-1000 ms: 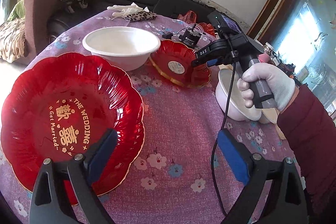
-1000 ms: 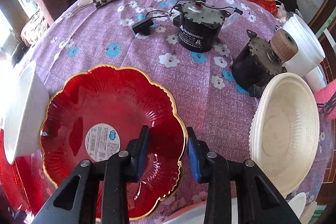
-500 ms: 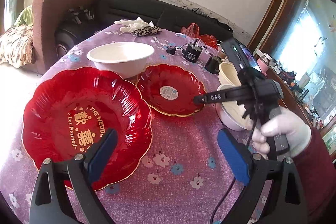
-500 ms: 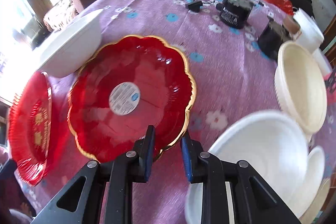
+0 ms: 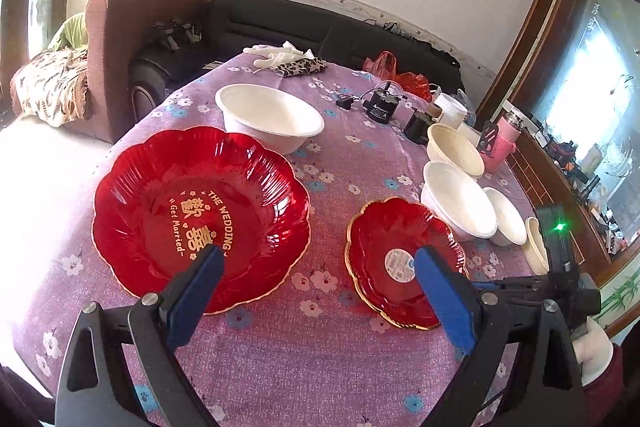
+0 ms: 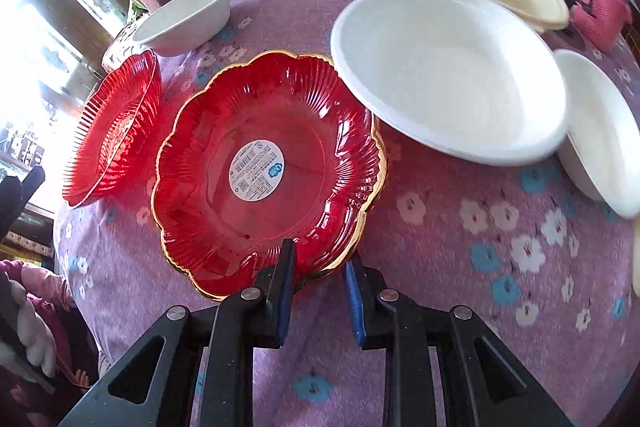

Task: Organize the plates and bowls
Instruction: 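Lift the small red plate with the right tool while the left tool moves alongside, then lower the small red plate onto the large red wedding plate, open right tool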

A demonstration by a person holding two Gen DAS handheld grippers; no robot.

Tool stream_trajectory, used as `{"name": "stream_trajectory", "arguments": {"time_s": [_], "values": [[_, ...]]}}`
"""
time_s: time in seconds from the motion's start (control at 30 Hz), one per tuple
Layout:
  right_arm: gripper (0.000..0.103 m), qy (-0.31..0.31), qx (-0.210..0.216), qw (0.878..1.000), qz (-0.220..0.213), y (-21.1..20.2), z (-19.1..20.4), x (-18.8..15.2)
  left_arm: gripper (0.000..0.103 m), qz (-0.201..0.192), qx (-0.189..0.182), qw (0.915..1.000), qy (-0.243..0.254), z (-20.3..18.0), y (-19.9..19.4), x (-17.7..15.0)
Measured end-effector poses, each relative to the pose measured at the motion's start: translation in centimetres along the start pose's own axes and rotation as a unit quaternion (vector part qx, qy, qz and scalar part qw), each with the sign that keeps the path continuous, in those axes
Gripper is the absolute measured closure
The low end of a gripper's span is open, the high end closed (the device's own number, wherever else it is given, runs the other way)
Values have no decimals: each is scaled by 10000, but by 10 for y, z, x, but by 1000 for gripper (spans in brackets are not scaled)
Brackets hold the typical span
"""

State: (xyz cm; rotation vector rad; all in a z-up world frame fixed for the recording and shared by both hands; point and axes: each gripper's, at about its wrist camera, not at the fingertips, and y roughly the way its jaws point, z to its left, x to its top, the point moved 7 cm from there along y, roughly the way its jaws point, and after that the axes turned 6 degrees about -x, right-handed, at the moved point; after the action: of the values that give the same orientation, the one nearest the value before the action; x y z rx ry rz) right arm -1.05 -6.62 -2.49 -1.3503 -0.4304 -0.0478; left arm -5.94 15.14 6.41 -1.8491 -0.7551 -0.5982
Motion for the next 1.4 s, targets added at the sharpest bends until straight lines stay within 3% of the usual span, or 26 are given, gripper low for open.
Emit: {"name": "stream_trajectory", "arguments": {"time_s": [0.17,0.27,0.37,0.43,0.63,0.77,0.83,1.07,1.13,1.17,1.27,1.4], "values": [[78,245,-109,9995,-174,-20,-20,-37,7,64,-100,9996,262,-26,-1,-18],[78,333,-171,9986,-363,-24,-33,-46,7,431,-166,9982,376,-42,20,-34],[65,563,-165,9969,-525,-24,-43,-51,7,646,-261,9961,549,-59,37,-45],[51,778,-81,9945,-690,-27,-47,-51,7,729,-180,9945,732,-69,49,-49],[51,1216,22,9885,-904,-30,-64,-47,8,1111,-178,9905,794,-79,92,-46],[51,1420,140,9857,-901,-21,-70,-44,38,1559,-213,9856,622,-72,124,-51],[51,1444,175,9849,-939,-18,-68,-41,47,1787,-270,9828,390,-65,140,-55],[52,1464,335,9822,-1126,-12,-53,-32,49,1652,-274,9838,640,-80,145,-62],[58,1462,355,9817,-1169,-10,-48,-31,49,1580,-134,9845,751,-84,144,-65],[59,1471,272,9812,-1215,-10,-48,-31,53,1528,-81,9853,761,-83,142,-66],[73,1523,32,9800,-1284,-11,-52,-33,72,1483,13,9871,600,-74,138,-65],[83,1538,93,9776,-1433,-20,-52,-35,77,1448,-45,9890,298,-63,130,-62]]}}
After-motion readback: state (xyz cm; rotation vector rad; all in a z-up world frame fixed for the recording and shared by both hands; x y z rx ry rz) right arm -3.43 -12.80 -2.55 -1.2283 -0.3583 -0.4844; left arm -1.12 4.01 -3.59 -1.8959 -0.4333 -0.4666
